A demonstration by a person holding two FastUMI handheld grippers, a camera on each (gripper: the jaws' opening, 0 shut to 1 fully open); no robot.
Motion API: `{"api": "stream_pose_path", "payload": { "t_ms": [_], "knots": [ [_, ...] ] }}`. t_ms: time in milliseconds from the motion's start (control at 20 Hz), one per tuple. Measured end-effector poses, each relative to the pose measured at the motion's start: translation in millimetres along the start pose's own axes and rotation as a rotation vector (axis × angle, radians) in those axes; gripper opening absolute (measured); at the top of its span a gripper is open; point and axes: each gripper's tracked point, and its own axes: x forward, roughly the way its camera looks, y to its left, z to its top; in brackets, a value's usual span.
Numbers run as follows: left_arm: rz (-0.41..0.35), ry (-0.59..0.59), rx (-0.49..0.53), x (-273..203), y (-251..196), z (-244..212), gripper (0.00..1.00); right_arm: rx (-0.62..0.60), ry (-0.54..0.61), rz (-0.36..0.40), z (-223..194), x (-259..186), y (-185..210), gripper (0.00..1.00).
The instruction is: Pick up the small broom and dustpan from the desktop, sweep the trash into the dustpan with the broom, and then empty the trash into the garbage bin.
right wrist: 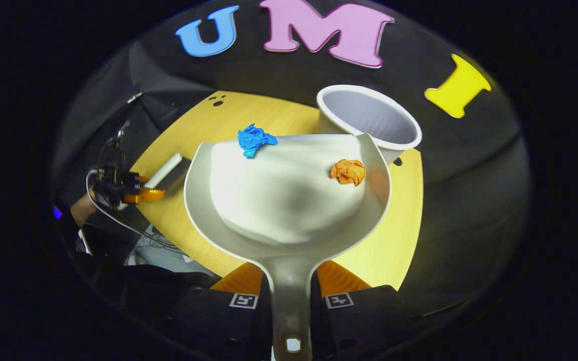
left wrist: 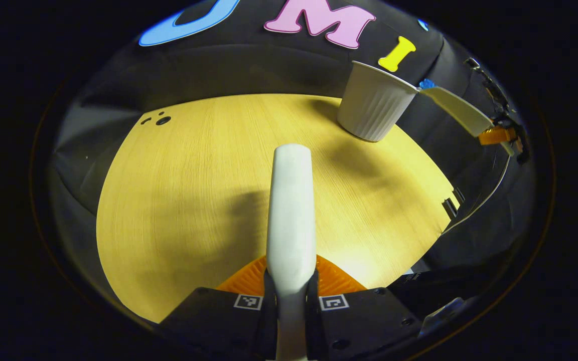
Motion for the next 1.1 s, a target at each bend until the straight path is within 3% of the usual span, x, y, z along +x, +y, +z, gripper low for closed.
{"api": "stream_pose_path", "payload": {
  "t_ms": [50,250,450,700,900,1100],
  "knots": [
    [-0.002,0.003,-0.012,1.1,2.3,-1.9,0.27,0.033,-0.008,-0.012,8.5,-6.9,-5.1,0.34],
    [0.009,0.007,-0.028,-2.4,16.0,-2.9,0.27,0.115,-0.058,-0.073,51.2,-19.7,-53.0,0.3],
    [0.038,0.009,-0.041,-5.5,37.6,1.7,0.26,0.201,-0.107,-0.121,95.0,12.2,-90.4,0.34],
    [0.057,-0.012,-0.114,-11.2,57.5,13.7,0.27,0.143,-0.115,-0.238,127.6,53.5,-123.9,0.34],
    [0.114,0.001,-0.139,-15.4,79.3,12.1,0.27,0.092,-0.121,-0.291,140.4,77.8,-138.3,0.34],
    [0.107,-0.003,-0.22,-13.8,82.9,9.4,0.25,-0.014,-0.105,-0.433,140.8,90.3,-167.8,0.34]
  ]
}}
